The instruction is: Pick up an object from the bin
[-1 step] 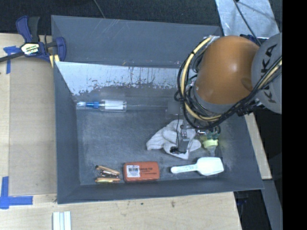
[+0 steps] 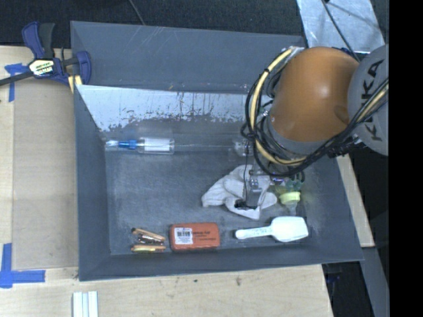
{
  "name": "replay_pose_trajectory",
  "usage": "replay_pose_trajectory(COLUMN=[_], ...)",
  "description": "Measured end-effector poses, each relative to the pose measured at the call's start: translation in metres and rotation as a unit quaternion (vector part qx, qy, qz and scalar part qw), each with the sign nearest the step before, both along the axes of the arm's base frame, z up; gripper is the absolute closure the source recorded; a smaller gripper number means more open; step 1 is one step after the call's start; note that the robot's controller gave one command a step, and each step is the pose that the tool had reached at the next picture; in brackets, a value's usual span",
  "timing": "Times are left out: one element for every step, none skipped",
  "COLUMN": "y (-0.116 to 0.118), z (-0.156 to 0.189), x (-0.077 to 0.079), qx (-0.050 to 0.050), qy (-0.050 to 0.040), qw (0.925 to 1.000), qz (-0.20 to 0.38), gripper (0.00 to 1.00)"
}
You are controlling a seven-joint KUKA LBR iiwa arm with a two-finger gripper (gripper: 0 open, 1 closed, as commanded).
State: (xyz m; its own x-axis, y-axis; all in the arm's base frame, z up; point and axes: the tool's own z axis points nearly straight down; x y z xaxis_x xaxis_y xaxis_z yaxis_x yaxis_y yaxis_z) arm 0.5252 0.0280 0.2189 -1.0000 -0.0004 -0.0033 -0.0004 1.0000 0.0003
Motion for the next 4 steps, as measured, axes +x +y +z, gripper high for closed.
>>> replay_pose_trajectory(y=[-0.016,-0.031,-0.031,-0.032], z=[-0.063,-0.146,-0.155,-0.146], x=[0.026,0.051,0.058,0.053], qx=[0.000,0.001,0.001,0.001], qy=[-0.0030,-0.0008,0.0012,-0.0020], qw=[0.9995,0.9941,0.9976,0.9941], qz=[-0.033,-0.108,-0.069,-0.108], gripper=[0.00,0.00,0.00,0.00])
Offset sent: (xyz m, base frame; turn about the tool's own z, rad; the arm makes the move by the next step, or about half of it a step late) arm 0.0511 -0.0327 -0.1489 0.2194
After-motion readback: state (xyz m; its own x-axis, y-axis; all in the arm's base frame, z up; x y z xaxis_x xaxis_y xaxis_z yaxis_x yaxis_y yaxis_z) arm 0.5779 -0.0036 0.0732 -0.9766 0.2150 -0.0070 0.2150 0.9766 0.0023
